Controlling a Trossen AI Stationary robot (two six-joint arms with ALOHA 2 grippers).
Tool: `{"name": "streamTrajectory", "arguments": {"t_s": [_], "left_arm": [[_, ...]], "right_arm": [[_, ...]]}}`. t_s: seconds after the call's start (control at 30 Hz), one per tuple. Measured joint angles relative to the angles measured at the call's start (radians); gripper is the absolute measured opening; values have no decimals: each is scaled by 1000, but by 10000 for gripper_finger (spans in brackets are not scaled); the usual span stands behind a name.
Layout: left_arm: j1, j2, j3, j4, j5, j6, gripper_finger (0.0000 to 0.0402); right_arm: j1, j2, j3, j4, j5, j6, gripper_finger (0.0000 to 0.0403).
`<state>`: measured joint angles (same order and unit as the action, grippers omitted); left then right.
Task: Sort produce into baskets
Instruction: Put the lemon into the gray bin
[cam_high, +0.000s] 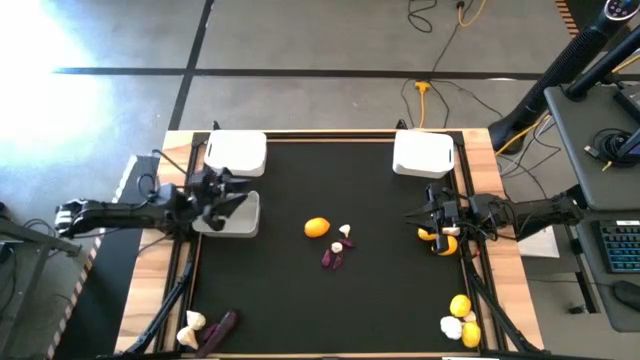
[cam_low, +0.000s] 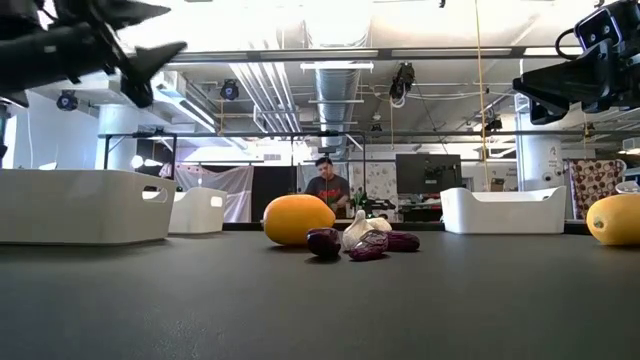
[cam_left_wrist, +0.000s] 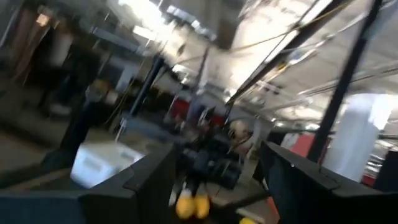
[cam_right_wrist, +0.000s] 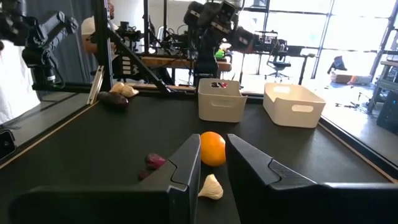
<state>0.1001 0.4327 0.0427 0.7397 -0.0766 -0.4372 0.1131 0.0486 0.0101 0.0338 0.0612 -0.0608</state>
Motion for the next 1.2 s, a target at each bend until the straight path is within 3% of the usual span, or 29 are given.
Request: {"name": "streamTrajectory", "arguments": {"t_s": [0.13, 0.4, 0.8, 1.03, 1.2], "left_arm": [[0, 141, 49, -1, -71, 3, 217], [0, 400, 177, -7, -229, 208, 217], [-2, 744, 368, -93, -238, 145, 239], [-15, 854, 573, -458, -220, 82, 291], [-79, 945, 732, -716, -220, -3, 299]], "right_arm": [[0, 0, 0, 0, 0, 0, 68], [0, 0, 0, 0, 0, -2, 68], [0, 0, 0, 0, 0, 0, 68], [0, 0, 0, 0, 0, -1, 68], [0, 0, 0, 0, 0, -2, 68]]}}
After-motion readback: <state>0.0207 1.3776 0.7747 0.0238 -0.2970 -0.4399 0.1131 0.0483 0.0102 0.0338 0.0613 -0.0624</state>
